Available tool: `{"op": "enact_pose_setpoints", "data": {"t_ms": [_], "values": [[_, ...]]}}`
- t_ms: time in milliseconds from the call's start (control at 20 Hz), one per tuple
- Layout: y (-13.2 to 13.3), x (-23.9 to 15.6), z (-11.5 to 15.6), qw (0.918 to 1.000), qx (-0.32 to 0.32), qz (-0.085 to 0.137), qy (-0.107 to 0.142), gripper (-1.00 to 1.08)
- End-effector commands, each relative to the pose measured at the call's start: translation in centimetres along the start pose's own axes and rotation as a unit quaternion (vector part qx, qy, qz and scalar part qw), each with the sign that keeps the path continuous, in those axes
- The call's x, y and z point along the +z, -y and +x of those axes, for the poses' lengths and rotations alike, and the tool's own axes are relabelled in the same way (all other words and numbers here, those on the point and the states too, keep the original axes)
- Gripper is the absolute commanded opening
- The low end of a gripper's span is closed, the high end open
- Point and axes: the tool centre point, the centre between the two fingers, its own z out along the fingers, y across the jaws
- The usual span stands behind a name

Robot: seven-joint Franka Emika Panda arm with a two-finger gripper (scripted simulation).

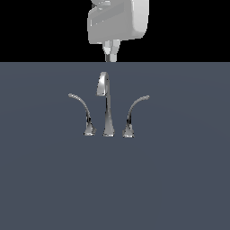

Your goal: Turn on the faucet by rotating a designated handle.

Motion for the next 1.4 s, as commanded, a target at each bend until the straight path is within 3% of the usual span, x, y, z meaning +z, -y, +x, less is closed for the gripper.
{"op": "enact_pose_setpoints", "data": {"t_ms": [0,400,900,1350], "values": [[0.6,1.3,1.4,0.9994,0.034,0.0,-0.001,-1.0],[2.0,5.5,6.2,0.9896,0.144,-0.002,-0.004,-1.0],[2.1,10.3,12.3,0.9617,0.274,-0.004,-0.007,-1.0],[1.5,12.5,15.1,0.9428,0.333,-0.005,-0.008,-1.0]]}}
